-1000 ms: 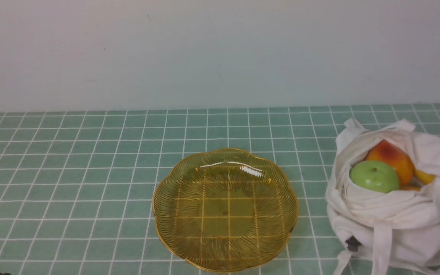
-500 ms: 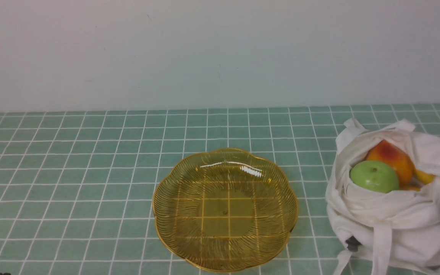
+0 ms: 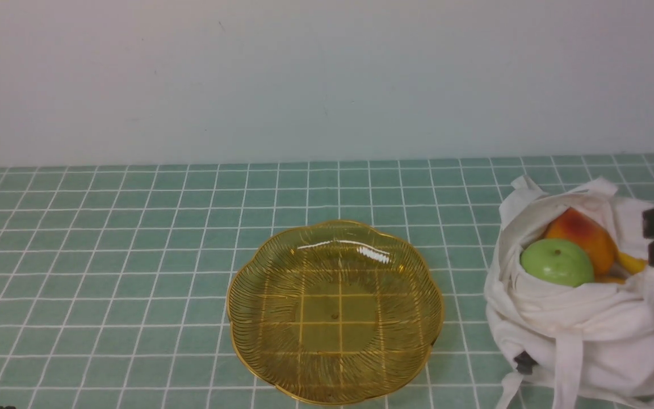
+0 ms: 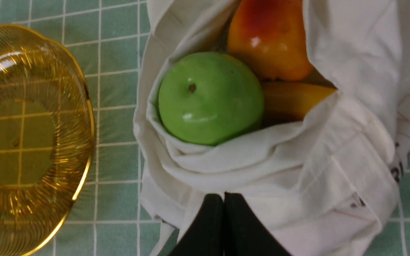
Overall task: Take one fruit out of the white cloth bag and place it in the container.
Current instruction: 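Reach into the cloth bag and grasp a fruit inside it with the right gripper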
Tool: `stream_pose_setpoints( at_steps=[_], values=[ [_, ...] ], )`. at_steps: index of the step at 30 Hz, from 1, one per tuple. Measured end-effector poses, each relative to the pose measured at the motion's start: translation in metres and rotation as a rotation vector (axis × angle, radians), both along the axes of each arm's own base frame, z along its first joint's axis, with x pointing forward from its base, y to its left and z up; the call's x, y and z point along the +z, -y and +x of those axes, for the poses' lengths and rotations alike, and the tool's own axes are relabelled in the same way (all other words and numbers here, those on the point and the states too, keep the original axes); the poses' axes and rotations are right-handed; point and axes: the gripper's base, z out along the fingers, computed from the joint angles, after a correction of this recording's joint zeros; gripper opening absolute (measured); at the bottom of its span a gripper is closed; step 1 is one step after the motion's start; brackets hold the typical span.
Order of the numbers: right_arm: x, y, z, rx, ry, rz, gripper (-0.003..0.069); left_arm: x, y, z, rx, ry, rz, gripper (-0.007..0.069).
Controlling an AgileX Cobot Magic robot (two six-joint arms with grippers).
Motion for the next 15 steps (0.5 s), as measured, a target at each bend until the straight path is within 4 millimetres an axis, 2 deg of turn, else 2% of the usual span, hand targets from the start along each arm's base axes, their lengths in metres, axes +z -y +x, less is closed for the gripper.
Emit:
stream_pose_setpoints(
  at_steps=[5,6,8,11,15],
  values=[
    [-0.018,-0.018,0.045,0.066,-0.082,-0.01,0.0021,0.0,0.0,0.0,0.0,0.0,0.0,-0.0008],
    [-0.026,-0.029,0.06,0.112,-0.116,-0.04,0.0052,0.0,0.0,0.0,0.0,0.0,0.0,-0.0008],
    [-0.034,-0.037,0.073,0.152,-0.146,-0.082,0.0092,0.0,0.0,0.0,0.0,0.0,0.0,-0.0008],
    [-0.043,-0.046,0.09,0.2,-0.187,-0.158,0.0196,0.0,0.0,0.0,0.0,0.0,0.0,-0.0008],
    [-0.046,-0.052,0.106,0.175,-0.213,-0.19,0.0384,0.0,0.0,0.0,0.0,0.0,0.0,-0.0008]
  ],
)
